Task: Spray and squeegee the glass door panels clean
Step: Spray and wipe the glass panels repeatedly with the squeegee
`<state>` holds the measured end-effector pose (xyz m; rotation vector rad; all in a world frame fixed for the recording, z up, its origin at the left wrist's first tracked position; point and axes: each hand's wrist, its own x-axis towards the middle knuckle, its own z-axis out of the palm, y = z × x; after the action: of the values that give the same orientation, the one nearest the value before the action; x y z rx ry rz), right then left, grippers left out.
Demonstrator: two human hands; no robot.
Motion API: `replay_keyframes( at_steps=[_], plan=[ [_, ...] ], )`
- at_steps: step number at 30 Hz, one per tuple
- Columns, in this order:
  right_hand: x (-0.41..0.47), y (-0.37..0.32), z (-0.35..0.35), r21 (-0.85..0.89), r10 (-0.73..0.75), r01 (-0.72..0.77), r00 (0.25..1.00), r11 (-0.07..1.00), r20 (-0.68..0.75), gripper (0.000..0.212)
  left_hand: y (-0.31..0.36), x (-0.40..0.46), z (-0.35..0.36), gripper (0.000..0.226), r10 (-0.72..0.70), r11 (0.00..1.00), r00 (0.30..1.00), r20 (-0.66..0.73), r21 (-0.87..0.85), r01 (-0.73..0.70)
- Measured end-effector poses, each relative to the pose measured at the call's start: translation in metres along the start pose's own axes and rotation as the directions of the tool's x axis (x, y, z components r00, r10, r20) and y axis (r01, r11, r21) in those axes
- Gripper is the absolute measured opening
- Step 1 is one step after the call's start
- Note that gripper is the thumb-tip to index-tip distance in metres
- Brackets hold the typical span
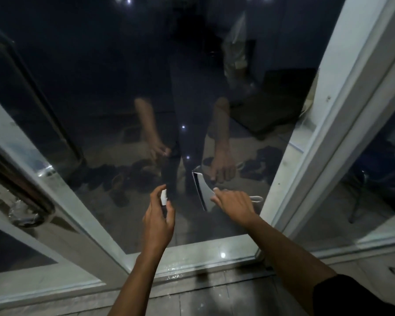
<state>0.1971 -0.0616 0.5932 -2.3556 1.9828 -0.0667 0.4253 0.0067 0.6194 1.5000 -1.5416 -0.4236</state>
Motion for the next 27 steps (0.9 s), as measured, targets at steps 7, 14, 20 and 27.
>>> replay_keyframes(
  at_steps=[7, 14, 20, 27],
  plan=[
    [-0.049, 0.110, 0.022, 0.225, 0.323, -0.318, 0.946, 0.921, 0.013, 0.052, 0.008, 0.001, 0.027, 0.041, 0.011, 1.000, 1.000, -0.019, 0.019, -0.011],
    [-0.035, 0.076, 0.046, 0.784, 0.484, -0.331, 0.874, 0.525, 0.045, 0.040, 0.008, -0.003, 0.047, 0.043, -0.007, 1.000, 1.000, -0.003, 0.019, 0.007],
    [-0.038, 0.049, 0.086, 0.956, 0.564, -0.270, 0.774, -0.115, 0.286, 0.027, 0.004, -0.006, 0.050, 0.042, 0.001, 1.000, 1.000, -0.002, 0.014, -0.001],
    [-0.034, 0.063, 0.074, 0.971, 0.595, -0.175, 0.767, -0.165, 0.240, 0.031, 0.002, -0.002, 0.052, 0.042, 0.006, 0.999, 1.000, 0.008, 0.049, -0.007]
  ],
)
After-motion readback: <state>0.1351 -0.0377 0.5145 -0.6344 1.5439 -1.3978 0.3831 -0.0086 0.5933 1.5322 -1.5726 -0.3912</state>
